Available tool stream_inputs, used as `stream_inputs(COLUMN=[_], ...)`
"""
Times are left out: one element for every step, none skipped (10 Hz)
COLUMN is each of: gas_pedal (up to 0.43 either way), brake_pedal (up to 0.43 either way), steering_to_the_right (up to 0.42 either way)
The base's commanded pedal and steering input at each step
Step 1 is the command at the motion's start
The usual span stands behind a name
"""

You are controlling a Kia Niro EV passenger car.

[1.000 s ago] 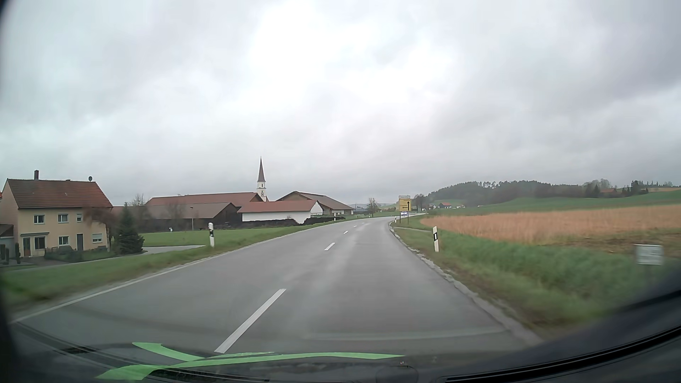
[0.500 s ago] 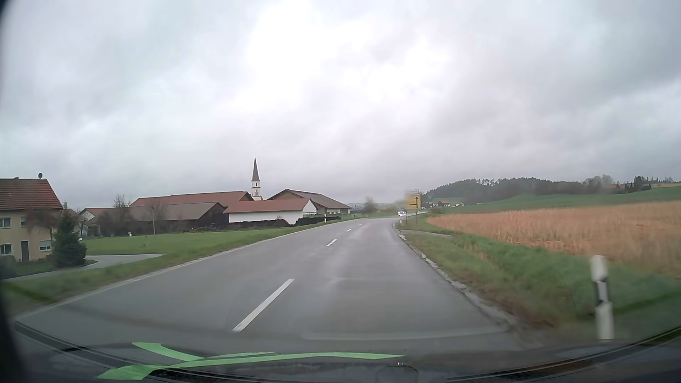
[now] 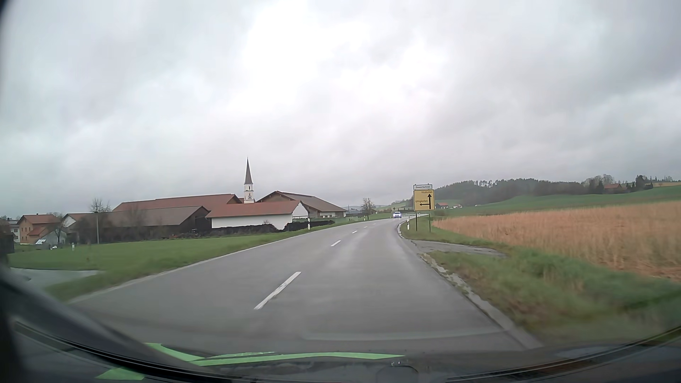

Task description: Follow the waypoints while adhering to traffic rules and regulations

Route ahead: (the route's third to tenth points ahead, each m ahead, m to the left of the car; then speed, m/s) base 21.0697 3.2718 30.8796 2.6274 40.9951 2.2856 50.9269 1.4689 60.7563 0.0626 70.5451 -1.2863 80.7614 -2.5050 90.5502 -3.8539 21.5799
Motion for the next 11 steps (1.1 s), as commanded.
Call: stream_inputs(gas_pedal=[0.067,0.079,0.079,0.079,0.067,0.039,0.039,0.039,0.039,0.047,0.087], brake_pedal=[0.000,0.000,0.000,0.000,0.000,0.000,0.000,0.000,0.000,0.000,0.000], steering_to_the_right=[0.009,0.010,0.010,0.010,0.009,0.009,0.009,0.010,0.009,0.010,0.009])
